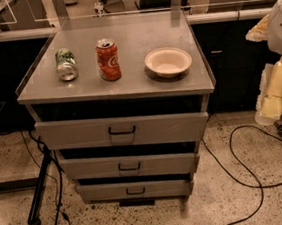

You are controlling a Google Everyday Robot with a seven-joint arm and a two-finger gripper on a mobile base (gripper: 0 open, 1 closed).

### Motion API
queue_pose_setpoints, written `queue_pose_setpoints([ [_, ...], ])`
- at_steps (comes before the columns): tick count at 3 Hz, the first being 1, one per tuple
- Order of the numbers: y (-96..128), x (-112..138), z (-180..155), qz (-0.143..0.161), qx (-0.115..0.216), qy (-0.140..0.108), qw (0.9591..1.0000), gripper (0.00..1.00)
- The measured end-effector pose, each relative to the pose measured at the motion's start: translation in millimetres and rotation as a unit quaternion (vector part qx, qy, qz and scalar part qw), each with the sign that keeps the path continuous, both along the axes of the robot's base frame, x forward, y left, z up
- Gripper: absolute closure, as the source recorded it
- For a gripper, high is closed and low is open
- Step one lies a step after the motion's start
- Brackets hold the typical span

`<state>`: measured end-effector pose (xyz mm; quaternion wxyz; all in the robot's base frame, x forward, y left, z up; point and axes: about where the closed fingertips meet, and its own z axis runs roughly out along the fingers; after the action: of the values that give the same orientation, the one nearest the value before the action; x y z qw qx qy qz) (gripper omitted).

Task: Open middle drawer

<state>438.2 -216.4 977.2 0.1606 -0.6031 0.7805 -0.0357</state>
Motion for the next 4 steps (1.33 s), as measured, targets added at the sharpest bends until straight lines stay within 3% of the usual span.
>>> queue_pose_setpoints([
  [1, 0.0, 0.0, 0.0, 0.0, 0.0, 0.0, 1.0, 0.0],
  [2, 8.2, -15.4, -16.5, -0.005, 0.012, 0.0, 0.9999, 0.0],
  [3, 29.2, -39.5, -78.8, 0.001, 0.009, 0.032, 0.9995, 0.0],
  [4, 29.3, -39.1, -77.6, 0.001, 0.009, 0.031, 0.9995, 0.0],
])
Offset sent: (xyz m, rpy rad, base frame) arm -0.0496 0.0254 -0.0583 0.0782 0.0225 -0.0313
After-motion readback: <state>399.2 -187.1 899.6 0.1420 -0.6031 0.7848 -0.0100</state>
